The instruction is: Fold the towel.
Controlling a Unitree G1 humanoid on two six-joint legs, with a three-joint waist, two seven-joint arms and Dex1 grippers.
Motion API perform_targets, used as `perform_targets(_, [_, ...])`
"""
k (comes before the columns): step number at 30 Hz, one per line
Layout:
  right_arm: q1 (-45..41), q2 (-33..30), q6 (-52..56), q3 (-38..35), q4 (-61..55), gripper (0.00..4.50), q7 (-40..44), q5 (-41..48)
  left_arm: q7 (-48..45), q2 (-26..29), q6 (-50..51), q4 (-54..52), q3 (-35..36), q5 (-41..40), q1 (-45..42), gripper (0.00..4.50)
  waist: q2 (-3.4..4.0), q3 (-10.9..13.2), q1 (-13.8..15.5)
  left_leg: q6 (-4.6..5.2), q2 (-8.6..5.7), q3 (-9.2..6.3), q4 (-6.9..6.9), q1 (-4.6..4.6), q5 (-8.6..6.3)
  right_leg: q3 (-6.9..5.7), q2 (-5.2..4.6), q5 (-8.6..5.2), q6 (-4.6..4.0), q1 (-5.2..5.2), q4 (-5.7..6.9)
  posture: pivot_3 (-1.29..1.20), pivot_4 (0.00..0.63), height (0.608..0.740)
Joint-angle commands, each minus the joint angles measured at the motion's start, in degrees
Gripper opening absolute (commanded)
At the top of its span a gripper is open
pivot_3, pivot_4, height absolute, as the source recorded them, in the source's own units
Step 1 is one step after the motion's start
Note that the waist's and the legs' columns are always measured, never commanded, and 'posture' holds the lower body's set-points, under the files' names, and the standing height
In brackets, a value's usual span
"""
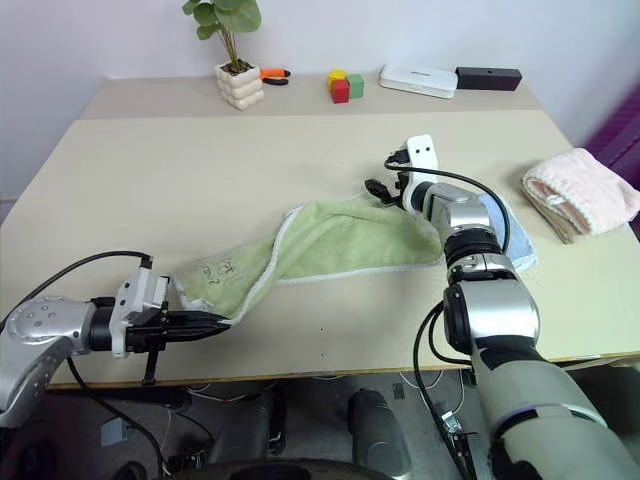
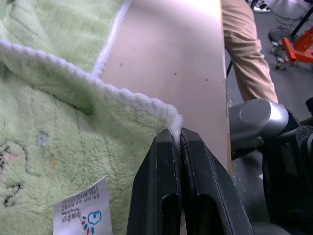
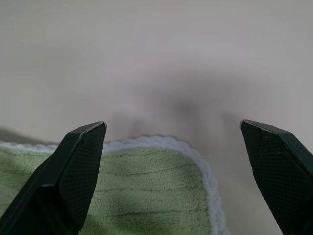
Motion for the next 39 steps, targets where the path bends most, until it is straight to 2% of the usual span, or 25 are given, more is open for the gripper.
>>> perform_targets(1, [-2.26, 0.31, -0.8, 0.35, 1.76, 4.5, -1.68, -2.15, 0.52, -0.19, -0.97, -1.7, 0.92, 0.07, 0.24, 0.05, 0.0, 0.0, -0.26, 0.0, 0.0, 0.0, 0.0, 0.0, 0.0, 0.0, 0.0, 0.0, 0.0, 0.0, 0.0, 0.0, 0.15, 0.74])
perform_targets(8, [-1.57, 1.17, -1.2, 1.94, 4.5, 4.5, -4.05, -5.99, 0.76, -0.1, -1.41, -1.94, 0.77, 0.28, -0.02, 0.05, 0.01, 0.0, -0.91, 0.0, 0.0, -0.01, -0.04, 0.01, 0.0, 0.0, 0.01, 0.06, 0.11, -0.02, 0.0, 0.0, 0.15, 0.74])
perform_targets(10, [-1.82, 1.62, -0.25, 0.99, 4.82, 3.94, -4.09, -5.28, 0.76, -0.06, -1.39, -2.07, 0.73, 0.31, 0.05, 0.0, 0.0, 0.0, -0.92, 0.0, 0.0, -0.01, -0.04, 0.01, 0.0, 0.0, 0.01, 0.07, 0.14, -0.01, 0.01, 0.0, 0.15, 0.74])
perform_targets(12, [-2.2, 2.23, 0.24, -0.3, 4.78, 3.15, -3.54, -4.25, 0.75, -0.07, -1.39, -2.08, 0.66, 0.32, 0.01, 0.0, 0.0, 0.0, -0.93, 0.0, 0.0, -0.01, -0.03, 0.01, 0.0, 0.0, 0.01, 0.08, 0.14, -0.01, 0.0, 0.0, 0.15, 0.74])
perform_targets(18, [-2.57, 3.26, 0.42, -1.48, 4.33, 0.06, -2.35, -4.15, 0.56, -0.1, -2.11, -1.32, -0.06, 1.27, -0.55, 0.0, 0.0, 0.0, -0.94, 0.0, 0.0, -0.01, -0.03, 0.01, 0.0, 0.0, 0.01, 0.08, 0.14, 0.0, 0.01, 0.0, 0.15, 0.74])
perform_targets(27, [-2.08, 1.18, -3.58, -2.44, 2.54, 0.06, -2.36, -3.92, 2.87, -1.88, -3.21, 0.92, 1.98, 1.18, -2.8, 0.0, 0.02, 0.01, -0.88, 0.0, 0.0, 0.0, -0.02, 0.01, 0.0, 0.0, 0.01, 0.08, 0.14, 0.0, 0.01, 0.0, 0.15, 0.74])
perform_targets(30, [-0.45, -0.39, -6.66, -2.66, -0.67, 0.06, -0.93, -3.6, 7.37, -5.35, -4.47, 7.0, 5.97, 0.03, -8.57, 0.0, 0.04, 0.02, -0.65, 0.0, -0.01, -0.02, 0.02, -0.01, 0.0, -0.02, 0.01, 0.09, 0.16, 0.02, 0.0, 0.0, 0.15, 0.74])
perform_targets(33, [2.14, -1.59, -6.44, -2.9, -7.07, 0.06, 3.58, -2.07, 13.71, -8.29, -7.55, 15.85, 8.28, 3.37, -16.03, 0.0, 0.04, 0.03, -0.68, 0.0, -0.02, -0.02, 0.04, -0.01, 0.0, -0.02, 0.01, 0.1, 0.19, 0.04, 0.0, 0.0, 0.15, 0.74])
perform_targets(39, [9.53, -3.42, -4.4, -1.97, -23.23, 0.06, 5.77, -1.61, 19.3, -9.45, -14.92, 27.78, 6.46, 11.66, -24.85, 0.0, 0.07, 0.04, -0.82, 0.0, -0.02, -0.02, -0.01, 0.0, 0.0, -0.01, 0.03, 0.12, 0.23, 0.02, -0.01, 0.0, 0.15, 0.74])
